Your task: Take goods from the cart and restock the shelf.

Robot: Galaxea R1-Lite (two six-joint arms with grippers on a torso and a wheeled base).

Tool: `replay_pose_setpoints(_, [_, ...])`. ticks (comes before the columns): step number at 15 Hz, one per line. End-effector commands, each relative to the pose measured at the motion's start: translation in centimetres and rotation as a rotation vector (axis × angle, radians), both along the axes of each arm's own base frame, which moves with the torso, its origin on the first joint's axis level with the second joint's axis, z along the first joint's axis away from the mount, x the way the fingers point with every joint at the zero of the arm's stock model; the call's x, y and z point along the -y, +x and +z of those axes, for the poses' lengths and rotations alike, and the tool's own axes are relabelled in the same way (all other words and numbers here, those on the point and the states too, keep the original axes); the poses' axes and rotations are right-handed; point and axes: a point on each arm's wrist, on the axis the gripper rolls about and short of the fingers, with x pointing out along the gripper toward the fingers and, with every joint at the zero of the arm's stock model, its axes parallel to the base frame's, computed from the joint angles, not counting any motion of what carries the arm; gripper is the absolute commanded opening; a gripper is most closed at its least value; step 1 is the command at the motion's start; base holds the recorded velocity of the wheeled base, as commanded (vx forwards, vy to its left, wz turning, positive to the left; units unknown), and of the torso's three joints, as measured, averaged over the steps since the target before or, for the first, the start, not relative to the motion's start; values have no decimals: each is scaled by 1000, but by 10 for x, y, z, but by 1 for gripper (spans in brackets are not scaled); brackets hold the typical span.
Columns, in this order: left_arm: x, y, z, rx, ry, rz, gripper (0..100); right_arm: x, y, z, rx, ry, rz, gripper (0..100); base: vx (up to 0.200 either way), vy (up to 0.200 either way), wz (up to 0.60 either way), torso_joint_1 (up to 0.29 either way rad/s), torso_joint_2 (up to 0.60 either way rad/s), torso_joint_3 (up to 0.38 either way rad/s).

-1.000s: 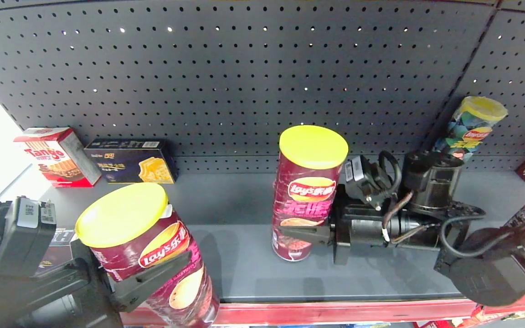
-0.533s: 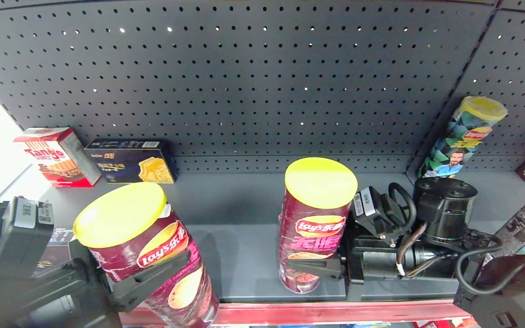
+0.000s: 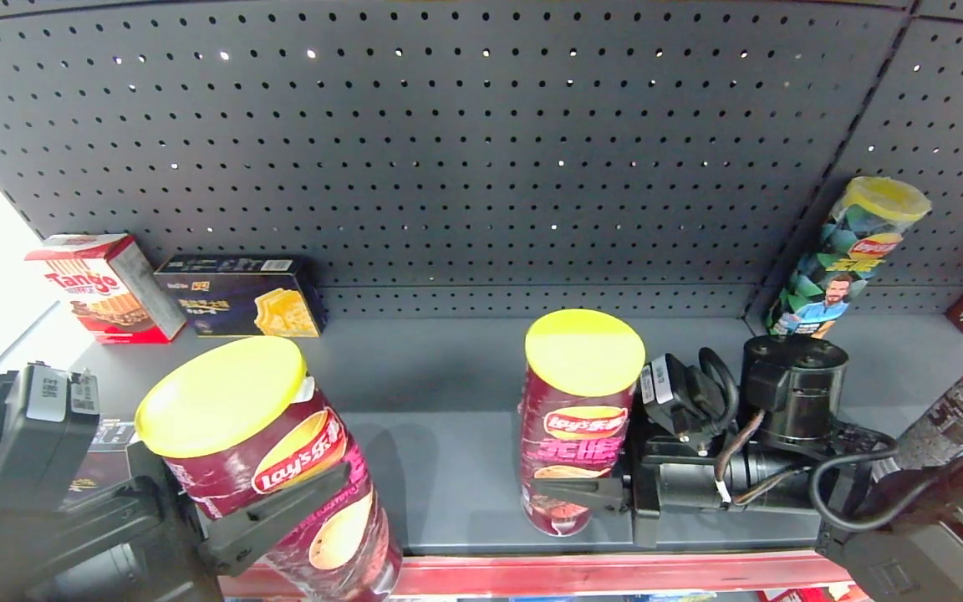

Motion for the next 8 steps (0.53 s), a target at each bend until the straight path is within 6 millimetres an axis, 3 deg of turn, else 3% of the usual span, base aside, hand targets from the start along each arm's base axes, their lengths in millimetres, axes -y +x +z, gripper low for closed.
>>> replay_pose_setpoints(1, [0,0,0,1,-1,0,0,-1,1,-4,-9,-10,1,100,0,0,0,0,0,0])
replay_pose_setpoints(6, [0,0,0,1,-1,0,0,2,-3,-2,-4,-10,-12,100,0,0,0,0,0,0])
replay_pose_setpoints(8, [0,0,0,1,-1,-2,0,7,-5,8,22,9,-26,100,0,0,0,0,0,0])
